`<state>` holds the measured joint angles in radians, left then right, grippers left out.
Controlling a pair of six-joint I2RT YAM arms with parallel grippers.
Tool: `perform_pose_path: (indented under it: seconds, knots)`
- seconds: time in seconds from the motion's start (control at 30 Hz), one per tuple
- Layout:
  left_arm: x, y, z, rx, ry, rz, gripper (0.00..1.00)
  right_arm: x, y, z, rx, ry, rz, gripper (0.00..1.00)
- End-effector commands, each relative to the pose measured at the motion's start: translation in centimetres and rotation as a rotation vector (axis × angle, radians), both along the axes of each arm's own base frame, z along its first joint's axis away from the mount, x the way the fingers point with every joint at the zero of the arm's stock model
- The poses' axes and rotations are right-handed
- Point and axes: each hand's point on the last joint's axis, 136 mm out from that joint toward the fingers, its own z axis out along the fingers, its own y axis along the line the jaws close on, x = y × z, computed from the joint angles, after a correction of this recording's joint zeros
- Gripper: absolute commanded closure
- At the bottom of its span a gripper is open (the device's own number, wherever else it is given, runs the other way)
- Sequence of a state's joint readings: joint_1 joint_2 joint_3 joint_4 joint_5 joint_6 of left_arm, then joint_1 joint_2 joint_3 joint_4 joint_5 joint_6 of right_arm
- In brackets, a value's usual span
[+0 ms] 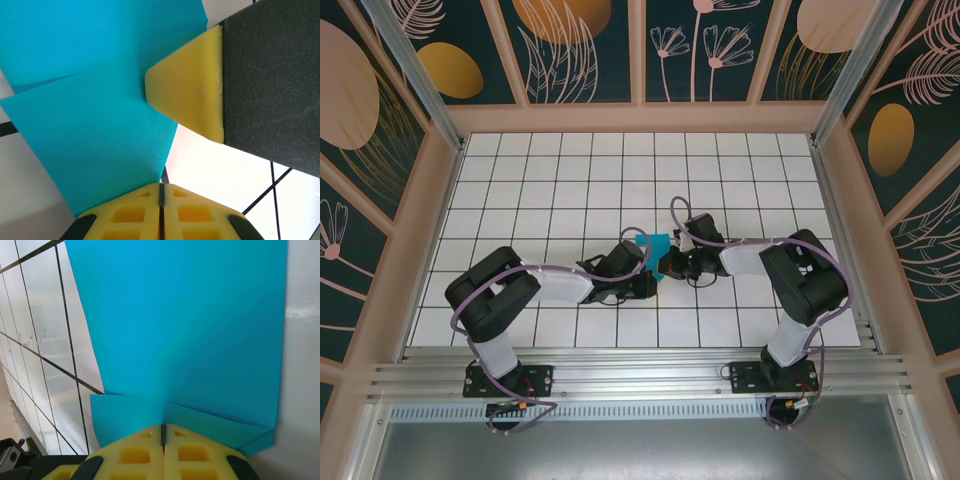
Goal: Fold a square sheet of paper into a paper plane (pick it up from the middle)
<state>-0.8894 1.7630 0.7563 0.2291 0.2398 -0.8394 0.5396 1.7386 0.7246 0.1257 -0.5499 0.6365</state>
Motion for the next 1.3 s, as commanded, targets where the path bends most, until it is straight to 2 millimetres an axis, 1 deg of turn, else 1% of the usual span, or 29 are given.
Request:
perform_pose_path:
  seconds: [0.0,0.1,0.37,0.5,0.7,0.83,0.93,1.0,1.13,1.17,1.23,1.27]
  knots:
    - [-2.2,1.3,-1.6,0.026,0.078,-0.033,0.89,-0.8,-3.0,-4.3,-0.194,0.062,-0.057,0.99]
    - [-2.7,1.7,-2.0,0.033,0.106,-0.029,0.89,-0.9,-3.1,-4.4,-0.202,0.066,-0.057,0.99]
    - [-4.4,0.7,-1.3,-0.066,0.172,-0.082,0.86,-0.8,-3.2,-4.5,-0.213,0.065,-0.06,0.99]
    - [-5.1,1.3,-1.7,-0.057,0.203,-0.073,0.86,-0.8,-3.4,-4.6,-0.222,0.067,-0.062,0.99]
    - [-6.6,2.5,-3.2,-0.031,0.269,-0.062,0.85,-0.9,-3.5,-4.6,-0.226,0.069,-0.065,0.99]
    - [-7.1,3.5,-3.3,-0.018,0.282,-0.038,0.86,-0.9,-3.5,-4.6,-0.228,0.07,-0.066,0.99]
    - [-7.0,3.6,-1.7,-0.042,0.25,-0.041,0.86,-0.9,-3.6,-4.6,-0.229,0.068,-0.067,0.99]
    - [-6.4,3.0,0.5,-0.107,0.196,-0.042,0.86,-0.8,-3.5,-4.6,-0.229,0.068,-0.067,0.99]
    - [-3.7,2.2,5.0,-0.186,0.047,0.013,0.84,-0.8,-3.5,-4.5,-0.227,0.066,-0.069,0.99]
    - [-3.0,1.9,5.8,-0.196,0.021,0.025,0.84,-0.8,-3.5,-4.5,-0.226,0.066,-0.07,0.99]
    - [-1.7,1.0,6.7,-0.211,-0.001,0.044,0.84,-0.8,-3.5,-4.6,-0.223,0.067,-0.071,0.99]
    - [-1.2,0.6,6.7,-0.212,0.0,0.045,0.84,-0.8,-3.5,-4.6,-0.223,0.067,-0.071,0.99]
